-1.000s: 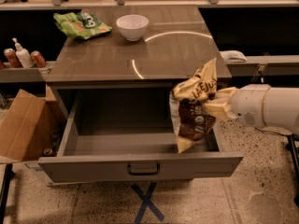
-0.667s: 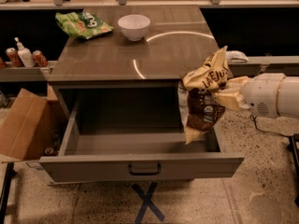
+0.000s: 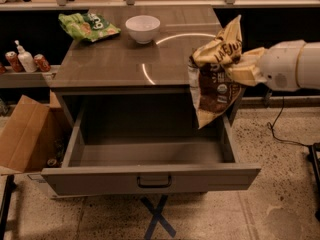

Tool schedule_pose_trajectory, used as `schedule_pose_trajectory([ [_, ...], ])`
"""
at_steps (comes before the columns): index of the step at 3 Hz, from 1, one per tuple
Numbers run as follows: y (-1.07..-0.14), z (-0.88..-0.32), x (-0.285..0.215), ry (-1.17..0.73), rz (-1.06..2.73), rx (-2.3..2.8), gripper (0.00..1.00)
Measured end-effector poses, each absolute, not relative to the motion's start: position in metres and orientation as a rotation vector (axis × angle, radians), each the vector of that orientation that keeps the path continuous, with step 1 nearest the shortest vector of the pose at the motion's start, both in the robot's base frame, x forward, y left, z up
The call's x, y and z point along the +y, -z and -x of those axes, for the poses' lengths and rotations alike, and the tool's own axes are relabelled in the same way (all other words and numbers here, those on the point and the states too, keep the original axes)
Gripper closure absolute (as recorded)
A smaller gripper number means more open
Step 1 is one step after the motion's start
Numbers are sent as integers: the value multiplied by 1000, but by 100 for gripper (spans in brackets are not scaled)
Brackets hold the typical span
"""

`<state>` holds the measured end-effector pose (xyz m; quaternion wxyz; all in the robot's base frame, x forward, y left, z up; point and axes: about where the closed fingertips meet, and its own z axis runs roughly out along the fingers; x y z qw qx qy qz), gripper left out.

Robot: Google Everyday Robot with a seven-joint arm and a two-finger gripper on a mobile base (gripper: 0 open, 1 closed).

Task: Pick brown chip bag from top drawer and place on counter

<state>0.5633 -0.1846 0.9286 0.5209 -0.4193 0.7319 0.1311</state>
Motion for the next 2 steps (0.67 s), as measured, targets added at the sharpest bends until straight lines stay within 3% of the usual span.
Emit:
schedule_pose_trajectory([
  [2, -1016, -640, -165, -216, 1075, 1637, 100],
])
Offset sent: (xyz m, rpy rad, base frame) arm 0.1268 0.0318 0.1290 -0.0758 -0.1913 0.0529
